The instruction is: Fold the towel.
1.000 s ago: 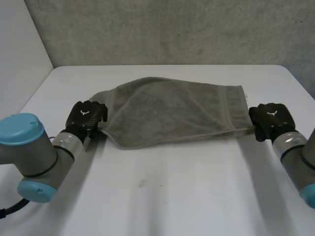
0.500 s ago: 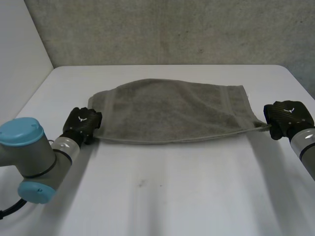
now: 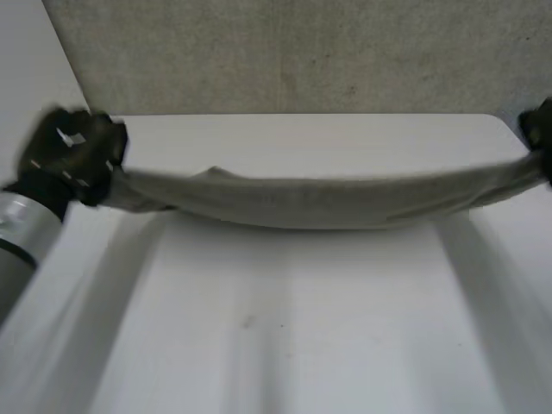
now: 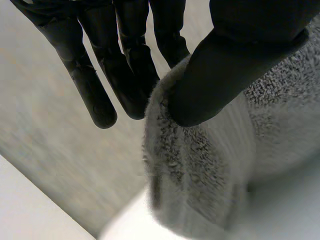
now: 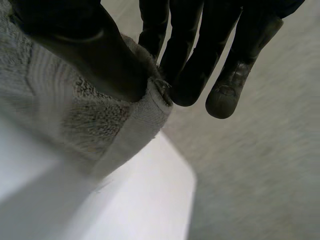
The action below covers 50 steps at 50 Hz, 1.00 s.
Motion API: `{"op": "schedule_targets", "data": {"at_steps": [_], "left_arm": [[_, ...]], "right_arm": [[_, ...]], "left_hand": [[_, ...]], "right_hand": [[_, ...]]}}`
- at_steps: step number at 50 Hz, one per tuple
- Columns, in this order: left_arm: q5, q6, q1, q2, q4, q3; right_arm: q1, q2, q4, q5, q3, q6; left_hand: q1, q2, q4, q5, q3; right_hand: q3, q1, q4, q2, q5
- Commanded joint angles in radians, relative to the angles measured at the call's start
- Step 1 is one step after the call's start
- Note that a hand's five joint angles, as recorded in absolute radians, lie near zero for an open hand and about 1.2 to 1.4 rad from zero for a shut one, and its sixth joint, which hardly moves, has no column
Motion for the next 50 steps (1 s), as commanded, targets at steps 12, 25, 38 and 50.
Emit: {"op": "schedule_targets", "data": {"at_steps": [12, 25, 38, 50], "left_arm": [[0.056, 0.0, 0.026, -0.039, -0.198, 0.083], [0.044, 0.023, 0.0, -0.471, -0.193, 0.375], [-0.022, -0.187, -0.053, -0.446, 0.071, 0.882], [-0.013, -0.324, -0.024, -0.416, 0.189, 0.559]], "right_arm": [[-0.113, 0.155, 0.313, -0.082, -0.25, -0.119], [0.034, 0.502, 0.306, 0.049, -0.441, -0.164], [0.142, 0.45, -0.142, 0.167, -0.842, 0.215], [0.152, 0.432, -0.036, 0.144, -0.591, 0.141]], "left_hand": [[0.217, 0.18, 0.18, 0.206, 0.18], [0.217, 0.18, 0.18, 0.206, 0.18], [0.217, 0.18, 0.18, 0.206, 0.18], [0.217, 0.18, 0.18, 0.206, 0.18]], "right_hand": [[0.066, 0.074, 0.059, 0.079, 0.059], [0.066, 0.074, 0.059, 0.079, 0.059], [0.066, 0.074, 0.059, 0.079, 0.059], [0.066, 0.074, 0.059, 0.079, 0.059]]}}
